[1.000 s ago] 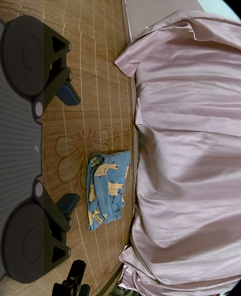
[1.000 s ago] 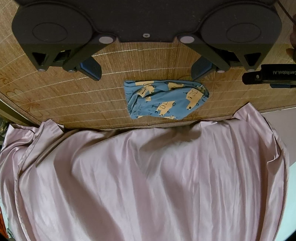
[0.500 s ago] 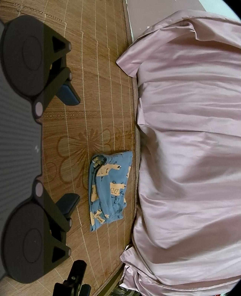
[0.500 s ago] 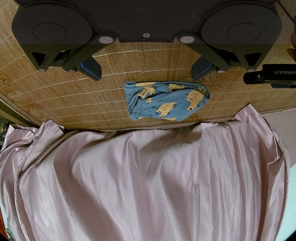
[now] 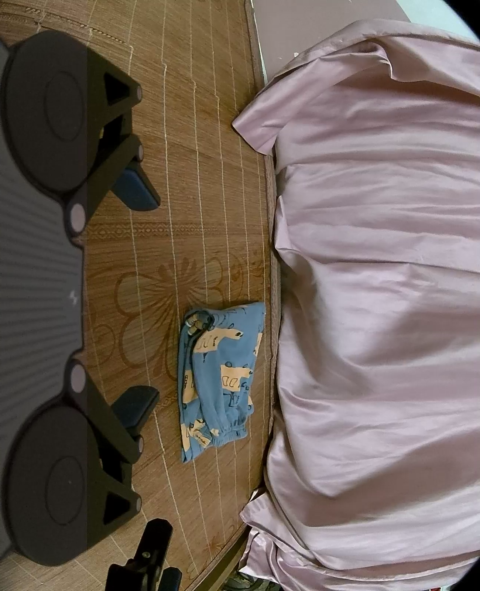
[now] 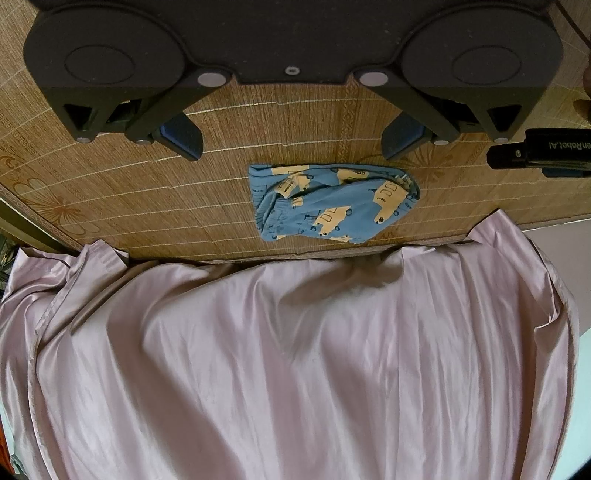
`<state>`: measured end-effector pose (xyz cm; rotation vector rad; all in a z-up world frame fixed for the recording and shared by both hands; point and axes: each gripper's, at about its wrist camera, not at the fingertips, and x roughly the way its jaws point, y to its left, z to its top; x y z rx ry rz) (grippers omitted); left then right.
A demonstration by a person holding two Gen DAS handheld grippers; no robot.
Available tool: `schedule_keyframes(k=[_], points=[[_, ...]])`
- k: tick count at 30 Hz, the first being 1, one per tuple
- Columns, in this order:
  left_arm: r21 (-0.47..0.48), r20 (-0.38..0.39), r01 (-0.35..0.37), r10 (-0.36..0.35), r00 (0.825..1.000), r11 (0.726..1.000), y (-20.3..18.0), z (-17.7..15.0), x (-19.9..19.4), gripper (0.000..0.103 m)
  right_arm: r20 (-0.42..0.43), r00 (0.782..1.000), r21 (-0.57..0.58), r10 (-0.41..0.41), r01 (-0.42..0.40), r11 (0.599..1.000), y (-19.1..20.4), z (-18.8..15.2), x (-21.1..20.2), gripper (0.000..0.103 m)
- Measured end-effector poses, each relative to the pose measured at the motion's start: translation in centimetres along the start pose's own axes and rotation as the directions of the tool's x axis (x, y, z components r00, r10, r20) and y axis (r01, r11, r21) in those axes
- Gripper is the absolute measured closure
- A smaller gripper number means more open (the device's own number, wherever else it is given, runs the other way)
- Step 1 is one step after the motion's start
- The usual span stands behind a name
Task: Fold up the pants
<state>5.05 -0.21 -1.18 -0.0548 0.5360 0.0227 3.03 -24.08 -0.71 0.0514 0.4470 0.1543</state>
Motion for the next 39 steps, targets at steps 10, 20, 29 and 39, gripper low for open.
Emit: schedule_keyframes(k=[10,20,29,39], points=[[0.03,-0.025,-0.048,0.049,0.998,0.998,-0.23,0.14,-0.07,0.0,-0.002,1.0,-0.001,0.0,0.0,1.0,-0.04,-0.09,0.03,0.001],[0.034,-0.027,-0.043,0.044,0.999,0.999,-0.2,0.27,-0.11,0.0,-0.001,1.0,-0.001,0.0,0.0,1.0,-0.09,-0.21,-0.02,0.001],[0.031,-0.03,-0.045,0.046,0.998,0.998,-0.04,0.27,-0.06,0.0,-0.005,1.0,-0.003,0.001,-0.001,1.0,-0.1,-0.24,0.04,0.001],[0.031,-0.03,-0.044,0.045,0.999,0.999,0.08,0.22,0.01,0.0,-0.008,1.0,-0.004,0.0,0.0,1.0,-0.04,-0.17,0.08,0.001]])
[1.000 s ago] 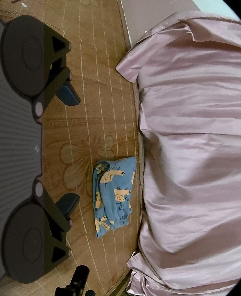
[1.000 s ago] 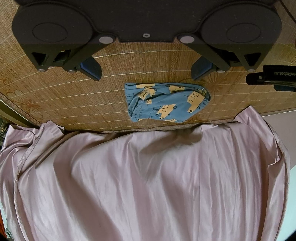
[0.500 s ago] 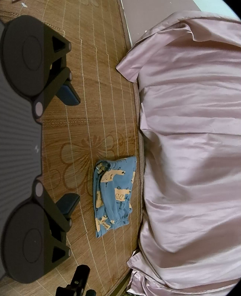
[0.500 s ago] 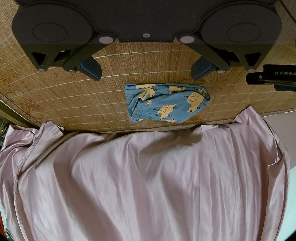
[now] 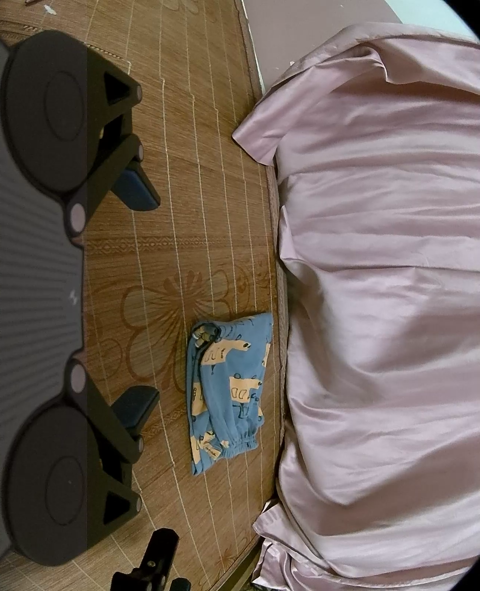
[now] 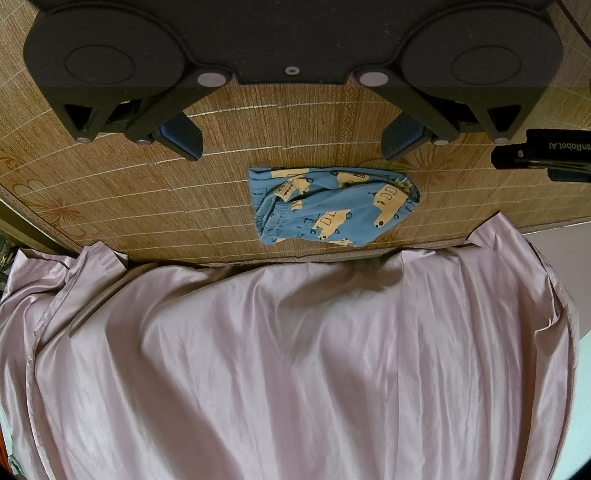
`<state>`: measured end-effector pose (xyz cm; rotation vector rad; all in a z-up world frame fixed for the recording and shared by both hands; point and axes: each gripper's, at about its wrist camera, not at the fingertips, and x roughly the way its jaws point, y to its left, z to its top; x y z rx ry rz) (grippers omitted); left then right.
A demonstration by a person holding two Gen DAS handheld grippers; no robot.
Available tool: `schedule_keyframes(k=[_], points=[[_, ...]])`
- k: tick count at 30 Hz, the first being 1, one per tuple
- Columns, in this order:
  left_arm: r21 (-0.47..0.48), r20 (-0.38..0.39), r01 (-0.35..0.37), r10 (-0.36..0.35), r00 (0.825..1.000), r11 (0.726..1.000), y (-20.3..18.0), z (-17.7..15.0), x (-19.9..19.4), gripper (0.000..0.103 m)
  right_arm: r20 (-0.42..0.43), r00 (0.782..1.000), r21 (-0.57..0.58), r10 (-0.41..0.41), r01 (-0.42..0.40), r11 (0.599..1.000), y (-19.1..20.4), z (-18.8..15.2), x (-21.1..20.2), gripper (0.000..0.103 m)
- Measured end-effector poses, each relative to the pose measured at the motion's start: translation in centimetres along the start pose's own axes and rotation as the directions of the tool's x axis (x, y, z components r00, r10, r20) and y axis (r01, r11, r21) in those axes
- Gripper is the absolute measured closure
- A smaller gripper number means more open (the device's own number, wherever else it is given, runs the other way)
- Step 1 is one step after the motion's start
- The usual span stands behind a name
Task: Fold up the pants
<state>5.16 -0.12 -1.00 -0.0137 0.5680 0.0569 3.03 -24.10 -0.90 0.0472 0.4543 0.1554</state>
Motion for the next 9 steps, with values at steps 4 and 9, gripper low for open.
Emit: schedule_keyframes(k=[4,9], points=[[0.001,0.0,0.001,-0.001,1.0,1.0,0.0,-0.02,0.02,0.0,-0.001,1.0,-0.001,0.0,0.0,1.0,0.01,-0.02,0.02,0.001],[0.0,0.0,0.0,0.0,1.0,1.0,-0.02,-0.05,-0.02,0.0,-0.003,1.0,-0.003,0.001,-0.001,1.0,0.02,-0.12,0.09,0.001]])
